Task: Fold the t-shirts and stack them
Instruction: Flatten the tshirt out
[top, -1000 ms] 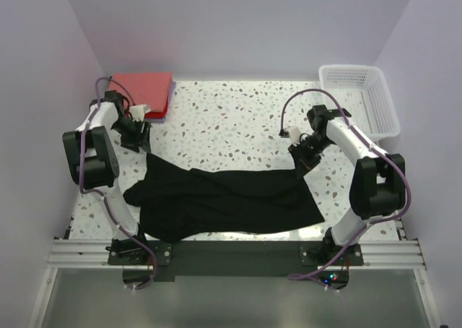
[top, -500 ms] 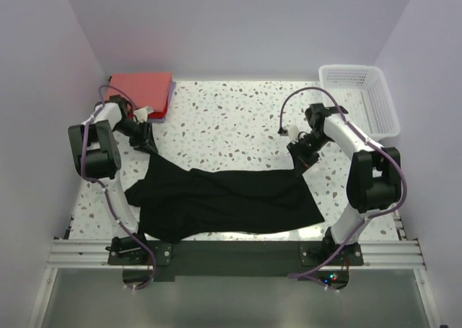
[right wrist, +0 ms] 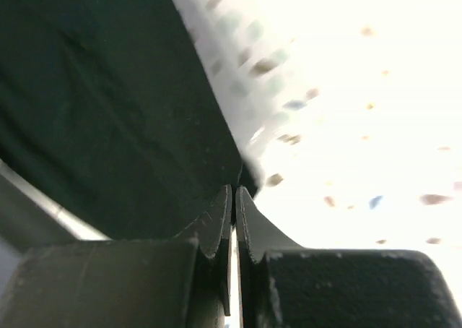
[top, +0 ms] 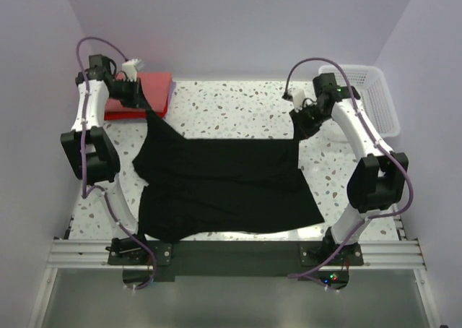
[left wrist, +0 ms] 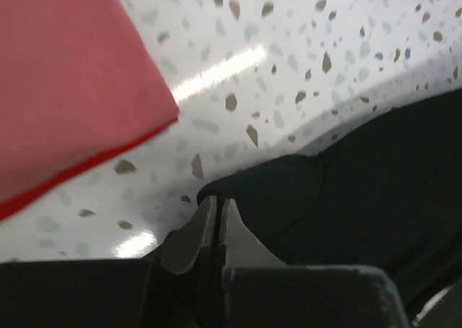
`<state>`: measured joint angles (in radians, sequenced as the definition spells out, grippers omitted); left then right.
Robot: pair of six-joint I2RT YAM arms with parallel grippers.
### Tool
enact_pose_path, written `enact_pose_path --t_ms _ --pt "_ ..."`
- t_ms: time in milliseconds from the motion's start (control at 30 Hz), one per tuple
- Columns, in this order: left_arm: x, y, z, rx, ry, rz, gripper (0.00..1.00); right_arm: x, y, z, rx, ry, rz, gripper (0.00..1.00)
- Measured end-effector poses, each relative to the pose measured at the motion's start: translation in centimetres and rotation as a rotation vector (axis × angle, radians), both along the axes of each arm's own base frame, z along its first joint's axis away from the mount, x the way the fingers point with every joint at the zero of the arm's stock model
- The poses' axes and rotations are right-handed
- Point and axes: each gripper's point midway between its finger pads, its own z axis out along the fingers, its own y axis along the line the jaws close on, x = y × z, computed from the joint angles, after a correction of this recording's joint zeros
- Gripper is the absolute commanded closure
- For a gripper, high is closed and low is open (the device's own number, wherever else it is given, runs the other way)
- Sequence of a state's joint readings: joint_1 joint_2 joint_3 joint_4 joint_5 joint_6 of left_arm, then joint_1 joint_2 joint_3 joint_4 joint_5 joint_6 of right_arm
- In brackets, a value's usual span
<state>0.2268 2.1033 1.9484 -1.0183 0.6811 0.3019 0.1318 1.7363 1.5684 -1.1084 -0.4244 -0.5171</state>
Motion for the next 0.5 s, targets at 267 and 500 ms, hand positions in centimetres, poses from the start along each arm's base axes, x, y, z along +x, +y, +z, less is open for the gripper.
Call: enact_pose_path --t_ms 267,500 --pt "1.1 -0.9 15.1 0.099 -0.535 -0.105 1.0 6.4 -1.6 6.2 -0.006 -0.333 -0.147 1.0" --pt "1.1 -1.1 16.7 0.109 -0.619 -0.105 1.0 8.2 -2.1 8.1 -0.013 -0.435 -0.213 1.0"
